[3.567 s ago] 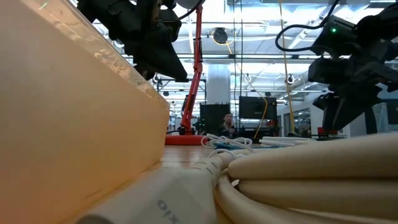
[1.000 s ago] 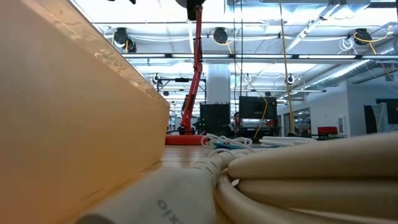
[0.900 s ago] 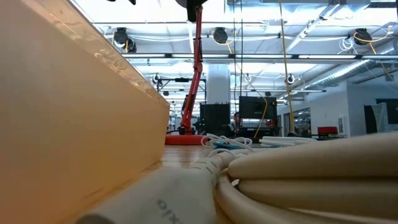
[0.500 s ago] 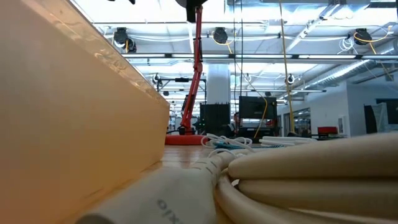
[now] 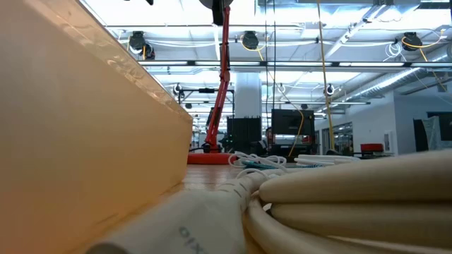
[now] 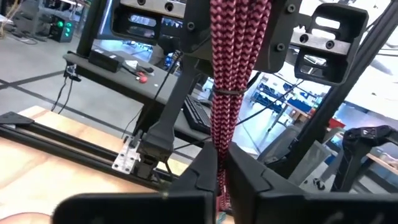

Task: Pick & Place USB Port
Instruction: Put the pink USB cable into the orange bin

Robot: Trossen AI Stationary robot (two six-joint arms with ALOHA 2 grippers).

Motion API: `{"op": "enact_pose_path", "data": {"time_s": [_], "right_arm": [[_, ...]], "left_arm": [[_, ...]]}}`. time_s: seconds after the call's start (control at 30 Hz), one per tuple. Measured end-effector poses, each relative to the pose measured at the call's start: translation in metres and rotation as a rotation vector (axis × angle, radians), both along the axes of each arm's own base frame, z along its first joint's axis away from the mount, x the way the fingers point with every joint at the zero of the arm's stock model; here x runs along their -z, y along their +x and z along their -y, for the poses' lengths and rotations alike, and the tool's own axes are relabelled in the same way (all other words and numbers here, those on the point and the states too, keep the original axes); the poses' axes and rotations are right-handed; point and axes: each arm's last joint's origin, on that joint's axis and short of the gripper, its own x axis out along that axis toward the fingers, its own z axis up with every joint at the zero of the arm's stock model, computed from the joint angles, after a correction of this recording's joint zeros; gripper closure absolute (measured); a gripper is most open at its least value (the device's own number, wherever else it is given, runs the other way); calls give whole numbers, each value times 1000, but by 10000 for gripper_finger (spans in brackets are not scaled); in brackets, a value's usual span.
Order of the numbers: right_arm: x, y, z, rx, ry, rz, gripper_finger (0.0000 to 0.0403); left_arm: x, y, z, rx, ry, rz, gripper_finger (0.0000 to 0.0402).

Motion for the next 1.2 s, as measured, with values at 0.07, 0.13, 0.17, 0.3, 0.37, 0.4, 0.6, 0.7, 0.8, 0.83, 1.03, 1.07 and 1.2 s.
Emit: {"op": "enact_pose_path", "data": {"time_s": [0.07, 0.13, 0.17, 0.3, 0.37, 0.4, 0.6, 0.7, 0.8, 0.83, 1.03, 1.07, 1.2], "right_arm": [[0, 0, 0, 0, 0, 0, 403], [0, 0, 0, -1, 1, 0, 403], [0, 0, -1, -5, 7, 0, 402], [0, -1, -5, -26, 35, 5, 377], [-3, -4, -8, -51, 72, 29, 352], [-7, -6, -9, -75, 92, 52, 338], [-21, -19, -15, -177, 177, 146, 254], [-22, -26, -17, -178, 161, 126, 222], [-20, -33, -16, -168, 138, 69, 205], [-17, -33, -16, -163, 136, 39, 203], [-7, -34, -15, -125, 106, -77, 205], [-5, -34, -15, -120, 99, -100, 207], [4, -29, -15, -95, 93, -166, 214]], "left_arm": [[0, 0, 0, 3, -3, -1, 394], [0, 0, 0, 4, -5, -1, 394], [0, 0, 0, 4, -10, -2, 395], [2, 0, 1, 16, -59, -36, 397], [5, 0, 6, 44, -62, -66, 398], [7, 0, 9, 56, -66, -82, 398], [11, -12, 28, 94, -86, -243, 399], [15, -27, 37, 96, -80, -402, 400], [19, -50, 45, 110, -68, -601, 400], [20, -59, 48, 111, -60, -684, 400], [26, -98, 71, 149, 38, -1099, 400], [28, -101, 76, 165, 55, -1145, 400], [42, -96, 95, 230, 92, -1230, 400]]}}
